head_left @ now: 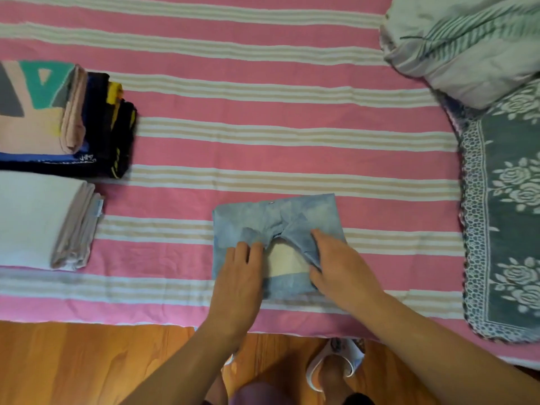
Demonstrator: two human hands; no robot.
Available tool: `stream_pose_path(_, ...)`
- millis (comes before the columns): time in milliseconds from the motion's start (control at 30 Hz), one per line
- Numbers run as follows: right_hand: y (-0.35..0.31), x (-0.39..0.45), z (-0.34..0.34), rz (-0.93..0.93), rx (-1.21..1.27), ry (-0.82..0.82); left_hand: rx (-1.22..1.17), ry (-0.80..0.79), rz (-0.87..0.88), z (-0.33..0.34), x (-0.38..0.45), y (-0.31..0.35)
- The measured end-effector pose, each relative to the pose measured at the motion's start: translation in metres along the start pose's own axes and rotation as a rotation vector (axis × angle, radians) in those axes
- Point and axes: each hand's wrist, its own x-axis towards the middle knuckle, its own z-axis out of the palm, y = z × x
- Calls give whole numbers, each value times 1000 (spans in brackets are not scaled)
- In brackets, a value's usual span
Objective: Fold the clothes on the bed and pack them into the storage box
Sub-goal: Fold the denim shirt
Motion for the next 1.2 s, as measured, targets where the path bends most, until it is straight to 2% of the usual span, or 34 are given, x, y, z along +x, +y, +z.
stream_pose_path(133,-5,-18,20,-103,-239,96,156,-4,67,1,-13,-16)
stream_pose_path(233,-2,-25,34,-151,-302,153,113,58,90,-9,-5,-11)
stream_pose_path(300,0,-23,40,-132,-364,115,68,43,106,-2,10,-3)
stream_pose_path(400,-10,-21,27,-95,-366,-63,178,-106,106,28,26,-6)
stream_pose_path(467,-21,-16,5,-125,-299,19,223,-137,111,50,25,-14)
stream_pose_path(533,-34,3,-10,-136,-214,227,227,-126,111,59,22,-15)
stream_pose_path(567,-35,15,-12,-83,-209,294,230,-129,110,60,22,-13)
stream_pose_path(633,-21,41,8,35,-253,219,236,-139,88,64,24,-13)
stream_pose_path(700,5,54,40,61,-291,43,218,-185,110,59,26,-11)
stream_pose_path(767,27,60,57,82,-300,-27,160,-208,108,48,26,-15)
stream_pose_path(833,31,60,50,56,-275,-56,72,-209,18,36,20,-28)
stream_pose_path(900,32,48,44,37,-270,-31,-35,-105,-137,25,14,-40)
stream_pose_path(967,33,33,41,54,-172,63,-315,46,-390,18,21,-46)
stream_pose_path(1033,31,23,40,215,91,139,-650,127,-656,17,33,-49)
stream_pose_path(1100,25,24,36,469,422,228,-741,28,-815,17,47,-48)
stream_pose_path(1200,23,33,28,753,587,240,-560,-235,-823,18,46,-56)
